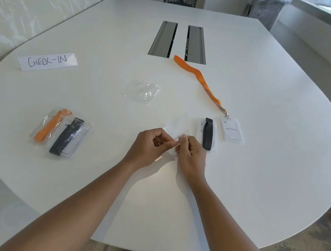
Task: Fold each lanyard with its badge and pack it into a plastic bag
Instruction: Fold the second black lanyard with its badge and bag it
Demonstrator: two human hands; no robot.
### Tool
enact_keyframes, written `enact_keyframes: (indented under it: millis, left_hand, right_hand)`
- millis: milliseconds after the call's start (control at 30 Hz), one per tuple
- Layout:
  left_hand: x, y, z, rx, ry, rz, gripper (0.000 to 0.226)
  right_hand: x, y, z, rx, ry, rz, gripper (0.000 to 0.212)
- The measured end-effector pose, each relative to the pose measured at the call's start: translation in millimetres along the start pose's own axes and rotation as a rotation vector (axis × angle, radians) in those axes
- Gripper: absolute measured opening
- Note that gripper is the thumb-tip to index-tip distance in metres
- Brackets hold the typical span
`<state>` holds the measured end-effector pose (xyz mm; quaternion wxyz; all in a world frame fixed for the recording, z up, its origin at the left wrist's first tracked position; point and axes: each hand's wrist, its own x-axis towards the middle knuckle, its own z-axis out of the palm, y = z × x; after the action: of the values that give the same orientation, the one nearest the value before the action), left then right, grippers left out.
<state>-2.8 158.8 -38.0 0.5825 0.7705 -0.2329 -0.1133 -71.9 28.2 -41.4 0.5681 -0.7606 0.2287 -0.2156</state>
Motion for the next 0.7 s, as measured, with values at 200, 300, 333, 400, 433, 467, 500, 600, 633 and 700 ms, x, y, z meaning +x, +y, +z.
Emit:
enact_keyframes:
  millis: [200, 300, 333, 400, 433, 467, 500, 600, 633, 700]
  left_hand:
    - [0, -3, 1, 0.081, 0.076, 0.024, 0.012]
    - [-1, 0, 1, 0.095, 0.107, 0.023, 0.011]
    - [-1, 1, 2, 0.103, 0.111, 0.021, 0.011]
    - [-2, 2, 2, 0.119, 0.120, 0.016, 0.011]
    - [-2, 2, 2, 0.127, 0.127, 0.017, 0.011]
    - [-2, 3, 2, 0.135, 0.134, 0.020, 0.011]
    - [-3, 3, 2, 0.141, 0.140, 0.024, 0.011]
    - [-3, 3, 2, 0.147, 0.135, 0.025, 0.009]
    - [-3, 2, 2, 0.150, 0.132, 0.021, 0.009]
    - [-2, 2, 2, 0.155, 0.126, 0.008, 0.009]
  right_hand:
    - [-3, -5, 2, -0.028, 0.076, 0.056, 0.015]
    - [-8, -8, 4, -0.080, 0.126, 0.044, 0.012]
    - [-10, -9, 4, -0.087, 0.138, 0.032, 0.018]
    - [-13, -11, 4, -0.102, 0.146, 0.013, 0.025]
    - [-14, -10, 4, -0.109, 0.140, 0.013, 0.027]
    - [-15, -9, 4, -0.108, 0.130, 0.014, 0.029]
    - [-15, -8, 5, -0.116, 0.114, 0.011, 0.032]
    - [-15, -4, 7, -0.170, 0.086, -0.028, 0.043]
    - [-15, -4, 8, -0.185, 0.082, -0.041, 0.044]
    - [-13, -5, 9, -0.195, 0.074, -0.066, 0.041]
